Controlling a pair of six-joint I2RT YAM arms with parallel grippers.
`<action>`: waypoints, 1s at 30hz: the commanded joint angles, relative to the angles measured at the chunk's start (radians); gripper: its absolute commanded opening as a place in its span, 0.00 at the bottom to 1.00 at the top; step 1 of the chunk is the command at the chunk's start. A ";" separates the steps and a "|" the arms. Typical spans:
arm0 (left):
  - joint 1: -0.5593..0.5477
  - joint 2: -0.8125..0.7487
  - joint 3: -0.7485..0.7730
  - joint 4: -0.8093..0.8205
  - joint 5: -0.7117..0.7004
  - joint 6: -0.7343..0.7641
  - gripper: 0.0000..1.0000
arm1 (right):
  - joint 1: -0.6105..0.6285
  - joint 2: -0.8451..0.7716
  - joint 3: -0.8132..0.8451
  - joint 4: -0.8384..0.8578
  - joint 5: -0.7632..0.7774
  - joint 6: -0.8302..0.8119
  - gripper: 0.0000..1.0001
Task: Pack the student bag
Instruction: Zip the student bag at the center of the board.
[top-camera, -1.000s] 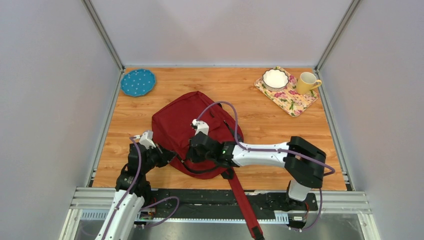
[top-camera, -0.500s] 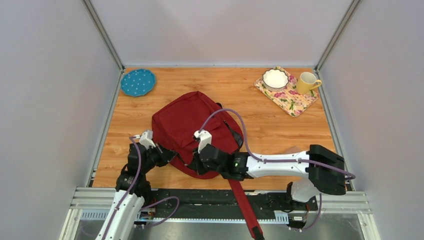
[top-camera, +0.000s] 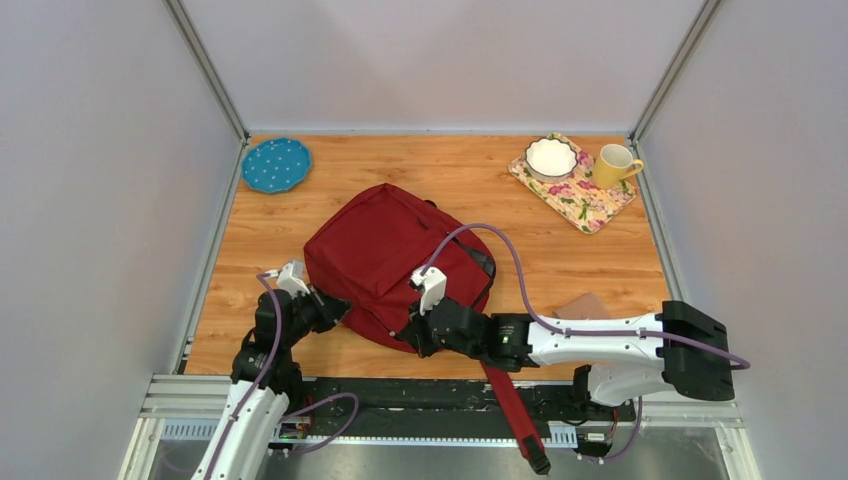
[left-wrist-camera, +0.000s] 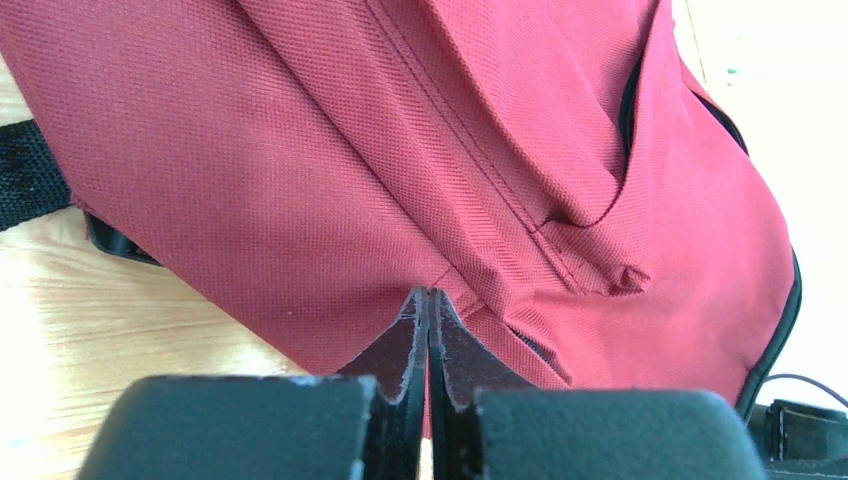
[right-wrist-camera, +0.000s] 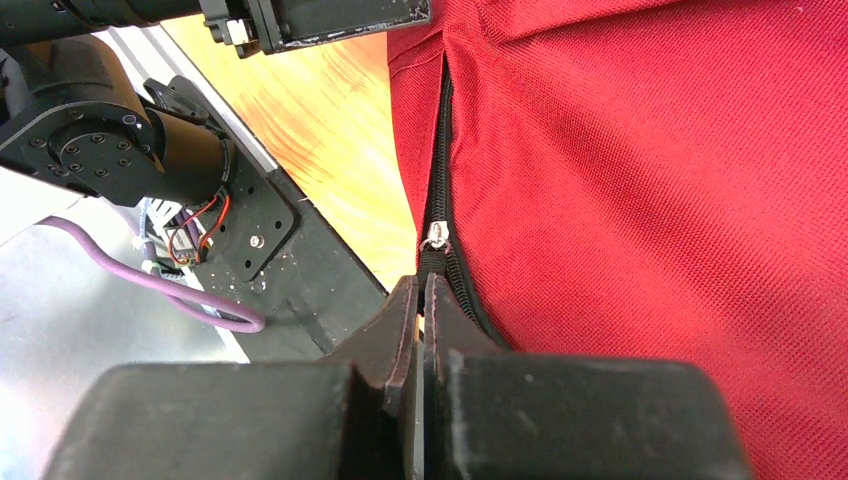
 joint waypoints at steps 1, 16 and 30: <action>0.004 -0.004 -0.045 0.004 0.066 -0.046 0.12 | 0.009 -0.011 0.021 0.034 0.023 -0.046 0.00; 0.006 -0.102 0.042 -0.259 0.186 -0.164 0.73 | 0.007 0.053 0.078 0.031 0.054 -0.033 0.00; 0.004 -0.099 0.037 -0.311 0.164 -0.147 0.75 | 0.006 0.092 0.120 0.025 0.049 -0.036 0.00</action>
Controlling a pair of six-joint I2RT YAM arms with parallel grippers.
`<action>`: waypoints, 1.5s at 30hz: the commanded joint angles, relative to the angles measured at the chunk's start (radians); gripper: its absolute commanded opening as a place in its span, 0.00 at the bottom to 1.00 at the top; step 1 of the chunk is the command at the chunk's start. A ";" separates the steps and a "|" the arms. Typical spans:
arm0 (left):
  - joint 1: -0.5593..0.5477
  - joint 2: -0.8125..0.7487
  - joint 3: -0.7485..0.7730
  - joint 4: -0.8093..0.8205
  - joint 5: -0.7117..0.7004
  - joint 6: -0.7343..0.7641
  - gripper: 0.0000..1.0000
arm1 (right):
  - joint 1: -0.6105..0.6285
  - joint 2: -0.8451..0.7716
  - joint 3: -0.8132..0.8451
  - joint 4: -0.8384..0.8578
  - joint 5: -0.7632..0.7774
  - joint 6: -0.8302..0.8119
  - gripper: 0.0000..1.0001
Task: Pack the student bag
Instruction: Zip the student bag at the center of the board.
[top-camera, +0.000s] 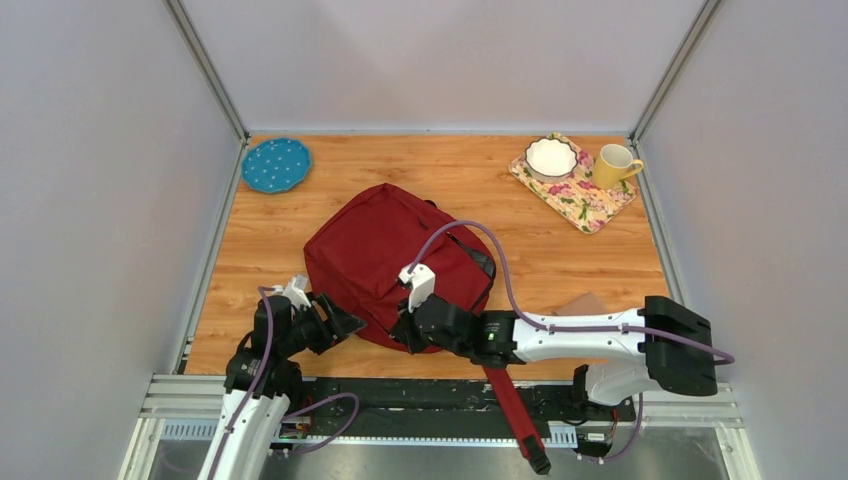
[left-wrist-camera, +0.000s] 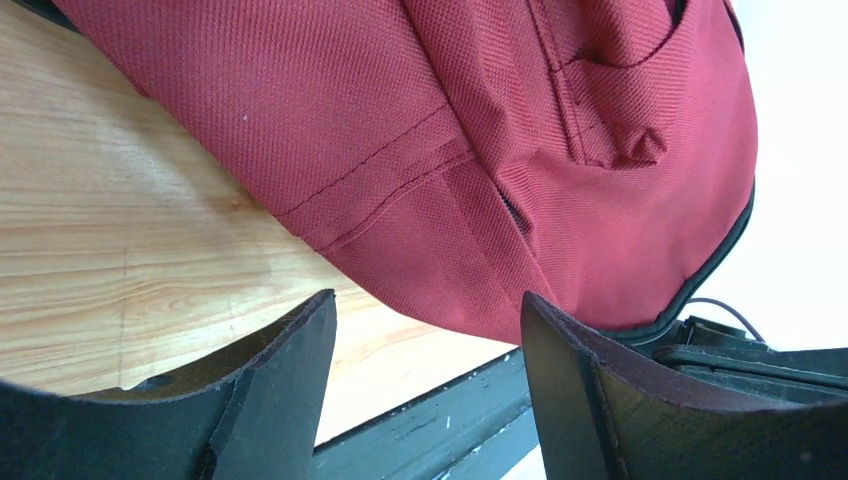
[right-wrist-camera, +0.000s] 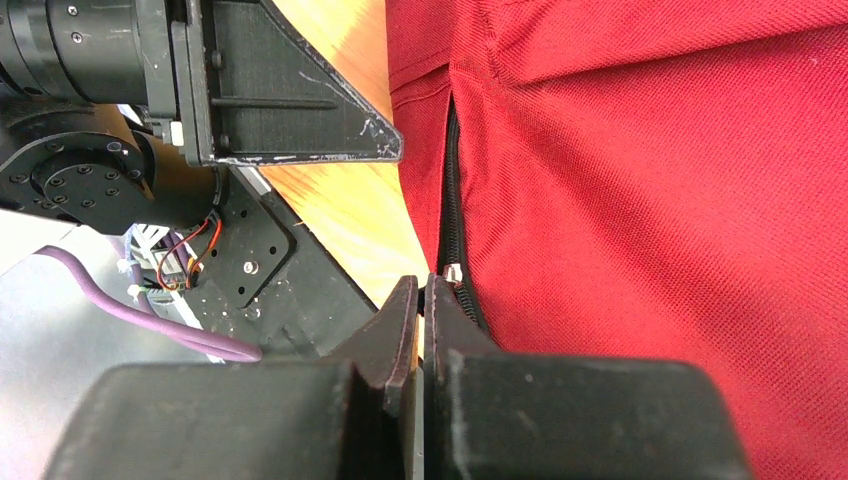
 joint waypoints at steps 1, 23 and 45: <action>0.004 -0.015 -0.049 0.106 0.034 -0.057 0.75 | 0.005 0.016 0.048 0.026 0.016 -0.009 0.00; -0.200 0.209 0.014 0.125 -0.165 0.079 0.77 | 0.005 0.023 0.056 0.024 0.004 0.011 0.00; -0.217 0.083 -0.217 0.502 -0.175 -0.237 0.78 | 0.005 0.017 0.049 0.035 -0.009 0.017 0.00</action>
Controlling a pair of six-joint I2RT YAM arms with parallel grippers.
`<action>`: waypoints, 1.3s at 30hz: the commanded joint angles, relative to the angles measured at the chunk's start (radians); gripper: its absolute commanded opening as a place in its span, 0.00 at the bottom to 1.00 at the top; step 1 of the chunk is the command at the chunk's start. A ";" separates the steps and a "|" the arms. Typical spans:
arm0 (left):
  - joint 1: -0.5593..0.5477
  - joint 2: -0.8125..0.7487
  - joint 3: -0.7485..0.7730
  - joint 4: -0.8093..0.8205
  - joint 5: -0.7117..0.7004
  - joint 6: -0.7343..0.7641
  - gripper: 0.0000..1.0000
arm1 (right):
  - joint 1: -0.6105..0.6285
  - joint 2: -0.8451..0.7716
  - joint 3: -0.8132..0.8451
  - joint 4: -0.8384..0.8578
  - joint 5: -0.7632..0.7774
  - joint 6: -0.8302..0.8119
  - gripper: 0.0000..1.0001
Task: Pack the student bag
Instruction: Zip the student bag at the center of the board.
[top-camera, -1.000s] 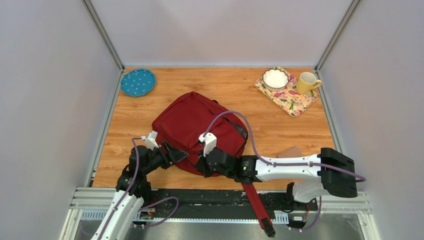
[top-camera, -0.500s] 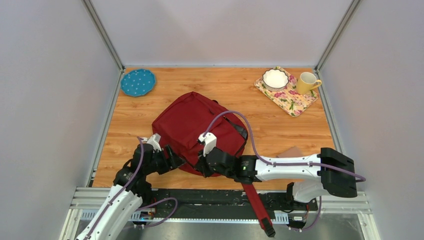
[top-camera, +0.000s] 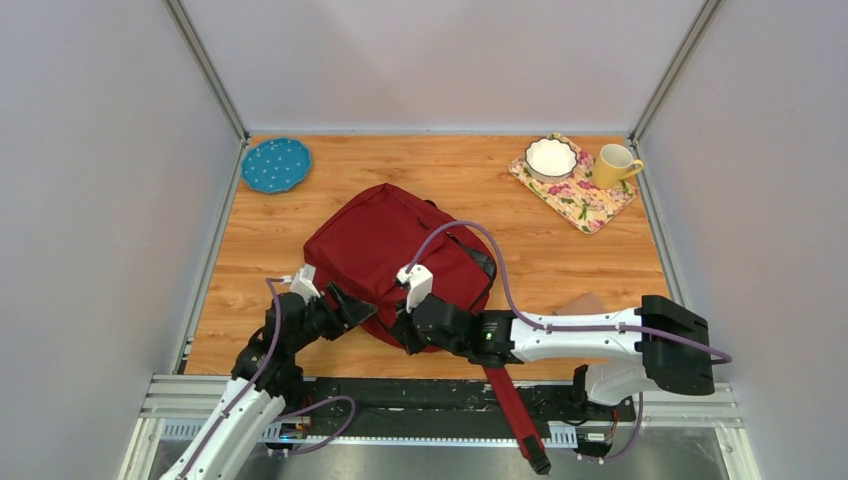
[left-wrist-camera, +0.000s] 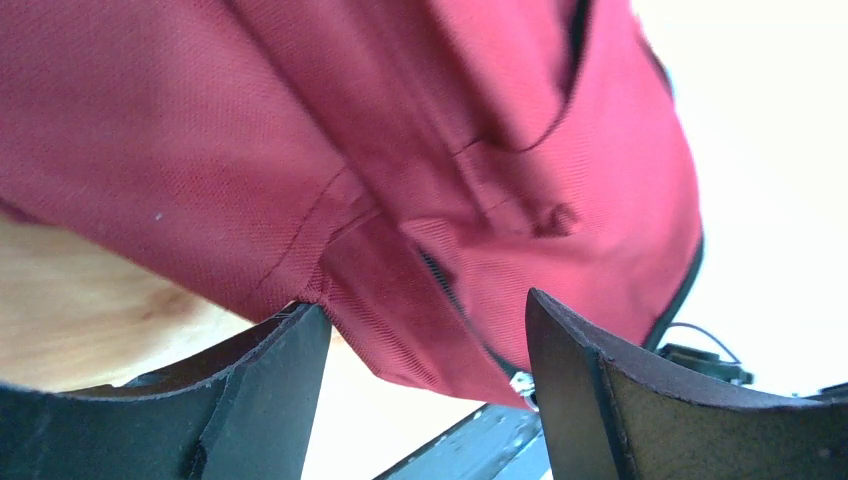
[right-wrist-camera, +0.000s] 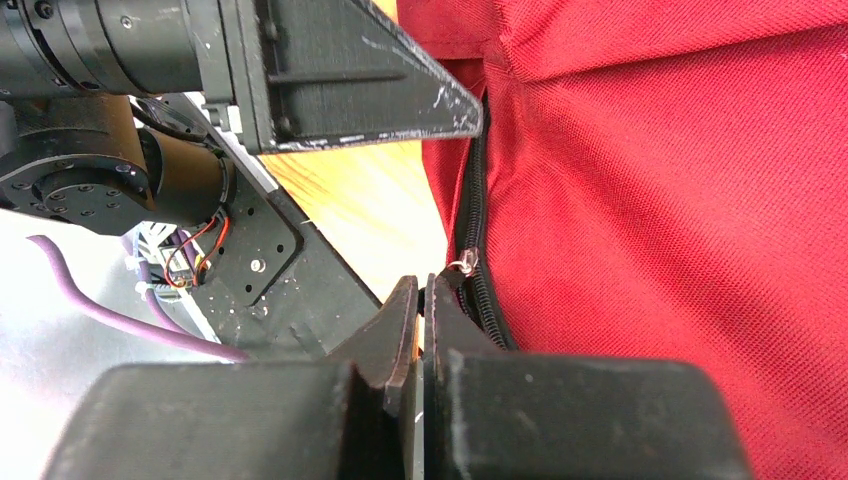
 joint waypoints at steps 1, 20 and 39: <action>-0.004 -0.036 -0.160 0.203 0.015 -0.122 0.78 | 0.005 -0.005 0.031 0.036 0.007 0.009 0.00; -0.005 0.056 -0.182 0.201 0.016 -0.010 0.00 | -0.009 -0.090 -0.025 -0.043 0.074 -0.023 0.00; 0.007 -0.002 -0.124 0.003 -0.123 0.091 0.00 | -0.081 -0.345 -0.189 -0.157 0.131 -0.036 0.00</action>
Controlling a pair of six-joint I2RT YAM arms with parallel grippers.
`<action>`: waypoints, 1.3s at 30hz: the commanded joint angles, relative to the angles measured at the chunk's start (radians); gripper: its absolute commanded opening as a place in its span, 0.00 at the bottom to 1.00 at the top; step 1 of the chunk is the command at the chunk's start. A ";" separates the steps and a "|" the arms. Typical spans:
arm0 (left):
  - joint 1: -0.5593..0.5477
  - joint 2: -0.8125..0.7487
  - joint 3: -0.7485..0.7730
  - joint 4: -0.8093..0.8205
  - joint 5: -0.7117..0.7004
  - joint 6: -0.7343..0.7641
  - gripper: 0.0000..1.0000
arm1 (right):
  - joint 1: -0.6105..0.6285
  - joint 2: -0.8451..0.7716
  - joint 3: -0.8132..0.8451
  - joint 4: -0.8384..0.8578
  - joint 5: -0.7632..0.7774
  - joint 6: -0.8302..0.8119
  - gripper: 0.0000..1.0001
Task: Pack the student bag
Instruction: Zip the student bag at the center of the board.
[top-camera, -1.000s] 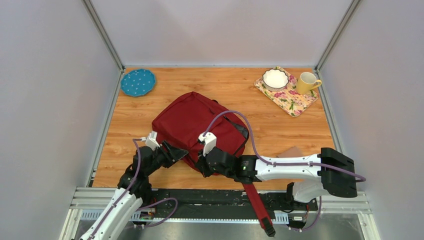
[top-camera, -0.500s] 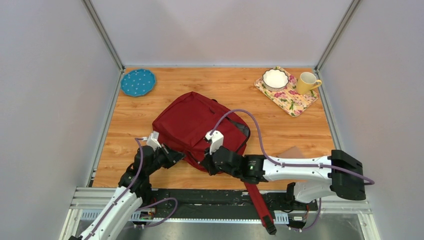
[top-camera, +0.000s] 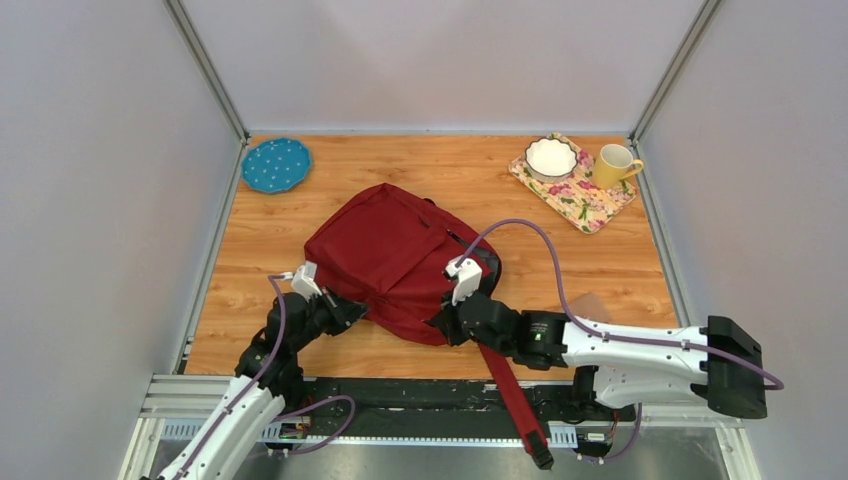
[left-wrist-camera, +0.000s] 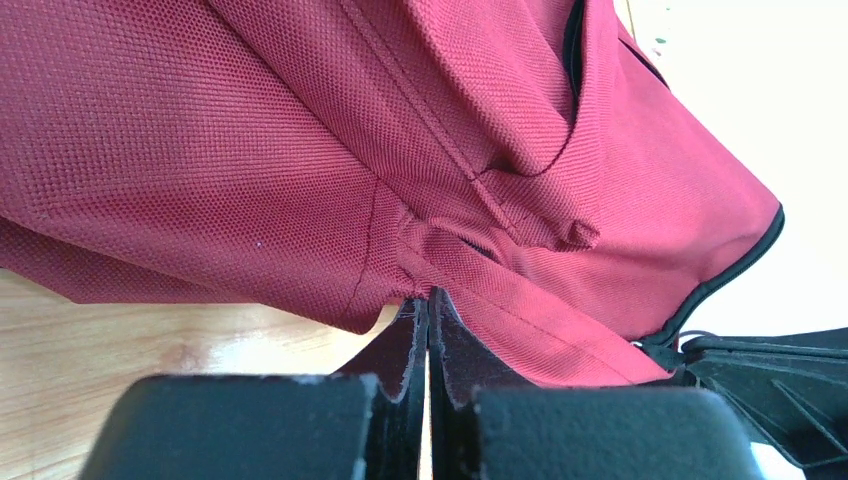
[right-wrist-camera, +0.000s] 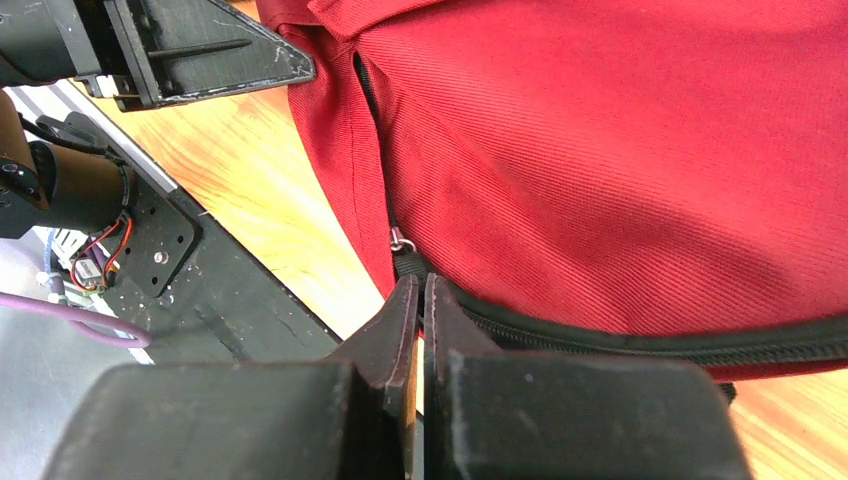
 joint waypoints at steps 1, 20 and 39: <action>0.018 -0.030 -0.075 -0.180 -0.101 0.069 0.00 | -0.012 -0.070 -0.024 -0.023 0.044 -0.012 0.00; 0.070 0.058 0.313 -0.359 0.049 0.163 0.75 | -0.021 -0.064 -0.025 0.066 -0.035 0.012 0.00; 0.023 -0.046 0.216 -0.330 0.197 -0.194 0.77 | -0.019 -0.002 -0.009 0.129 -0.051 0.034 0.00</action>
